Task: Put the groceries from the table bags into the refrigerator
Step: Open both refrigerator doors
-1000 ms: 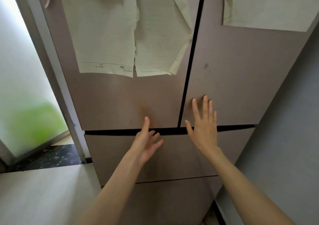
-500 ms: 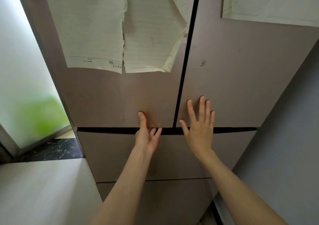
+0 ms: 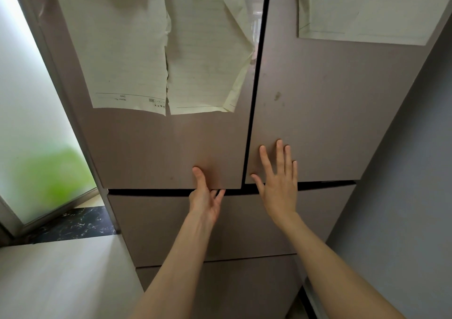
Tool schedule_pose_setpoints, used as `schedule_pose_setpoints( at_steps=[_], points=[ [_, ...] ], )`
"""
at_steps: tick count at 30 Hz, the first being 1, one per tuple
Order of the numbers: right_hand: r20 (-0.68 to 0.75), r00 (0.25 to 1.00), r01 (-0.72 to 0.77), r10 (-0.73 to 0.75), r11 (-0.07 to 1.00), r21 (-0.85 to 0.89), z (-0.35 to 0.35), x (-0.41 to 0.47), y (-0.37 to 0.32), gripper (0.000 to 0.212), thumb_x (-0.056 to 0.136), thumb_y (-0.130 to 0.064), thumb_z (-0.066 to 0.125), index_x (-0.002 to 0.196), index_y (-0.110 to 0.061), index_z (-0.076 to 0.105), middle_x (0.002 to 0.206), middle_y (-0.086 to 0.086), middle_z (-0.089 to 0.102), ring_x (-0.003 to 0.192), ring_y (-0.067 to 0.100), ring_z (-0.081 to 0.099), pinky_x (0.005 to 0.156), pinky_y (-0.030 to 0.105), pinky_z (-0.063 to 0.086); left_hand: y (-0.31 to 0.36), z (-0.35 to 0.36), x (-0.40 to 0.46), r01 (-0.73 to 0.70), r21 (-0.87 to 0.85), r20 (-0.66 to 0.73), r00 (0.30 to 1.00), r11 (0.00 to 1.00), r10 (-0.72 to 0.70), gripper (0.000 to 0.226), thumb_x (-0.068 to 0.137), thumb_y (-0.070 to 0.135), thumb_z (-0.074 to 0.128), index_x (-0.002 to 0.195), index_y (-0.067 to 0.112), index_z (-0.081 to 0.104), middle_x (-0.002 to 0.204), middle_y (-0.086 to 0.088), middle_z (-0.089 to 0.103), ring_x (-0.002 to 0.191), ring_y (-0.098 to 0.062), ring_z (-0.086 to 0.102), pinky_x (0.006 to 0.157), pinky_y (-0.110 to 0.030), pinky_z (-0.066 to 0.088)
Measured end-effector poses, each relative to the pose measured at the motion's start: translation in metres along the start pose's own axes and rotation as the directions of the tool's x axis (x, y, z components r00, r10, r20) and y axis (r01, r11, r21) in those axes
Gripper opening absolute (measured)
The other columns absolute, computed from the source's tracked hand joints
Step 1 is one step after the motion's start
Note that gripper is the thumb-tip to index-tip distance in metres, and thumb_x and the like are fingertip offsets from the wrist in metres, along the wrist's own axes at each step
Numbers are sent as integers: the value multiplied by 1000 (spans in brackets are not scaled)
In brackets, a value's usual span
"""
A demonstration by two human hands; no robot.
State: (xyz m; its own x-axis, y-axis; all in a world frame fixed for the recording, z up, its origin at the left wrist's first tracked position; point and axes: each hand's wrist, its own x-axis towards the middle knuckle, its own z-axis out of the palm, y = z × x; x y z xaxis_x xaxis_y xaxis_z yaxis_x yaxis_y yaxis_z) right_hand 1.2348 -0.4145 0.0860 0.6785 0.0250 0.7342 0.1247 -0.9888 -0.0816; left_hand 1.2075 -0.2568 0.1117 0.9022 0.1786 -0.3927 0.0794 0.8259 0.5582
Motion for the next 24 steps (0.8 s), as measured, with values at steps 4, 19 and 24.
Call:
schedule_pose_setpoints(
  at_steps=[4, 19, 24],
  points=[
    [16, 1000, -2, 1, 998, 65, -4, -1, -3, 85, 78, -29, 72, 146, -26, 21, 155, 14, 15, 141, 31, 11, 109, 54, 25, 0, -10, -20, 4, 101, -33, 999, 995, -1, 75, 88, 49, 47, 140, -1, 28, 144, -14, 40, 129, -27, 44, 108, -41, 36],
    [476, 846, -532, 240, 338, 776, -105, -38, -95, 58, 94, -37, 45, 146, -18, 27, 147, 6, 31, 134, 19, 34, 109, 29, 31, 53, -82, -94, 153, 168, 92, 981, 974, -170, 69, 86, 41, 59, 136, 1, 32, 133, -18, 49, 116, -32, 53, 97, -45, 43],
    [469, 854, -520, 227, 322, 791, -131, -62, -110, 61, 88, -40, 56, 142, -23, 32, 150, -1, 28, 137, 16, 29, 110, 33, 29, 62, -101, -124, -34, 411, 93, 996, 911, -5, 47, 90, 30, 57, 125, 0, 49, 120, -15, 61, 110, -29, 59, 101, -44, 43]
  ],
)
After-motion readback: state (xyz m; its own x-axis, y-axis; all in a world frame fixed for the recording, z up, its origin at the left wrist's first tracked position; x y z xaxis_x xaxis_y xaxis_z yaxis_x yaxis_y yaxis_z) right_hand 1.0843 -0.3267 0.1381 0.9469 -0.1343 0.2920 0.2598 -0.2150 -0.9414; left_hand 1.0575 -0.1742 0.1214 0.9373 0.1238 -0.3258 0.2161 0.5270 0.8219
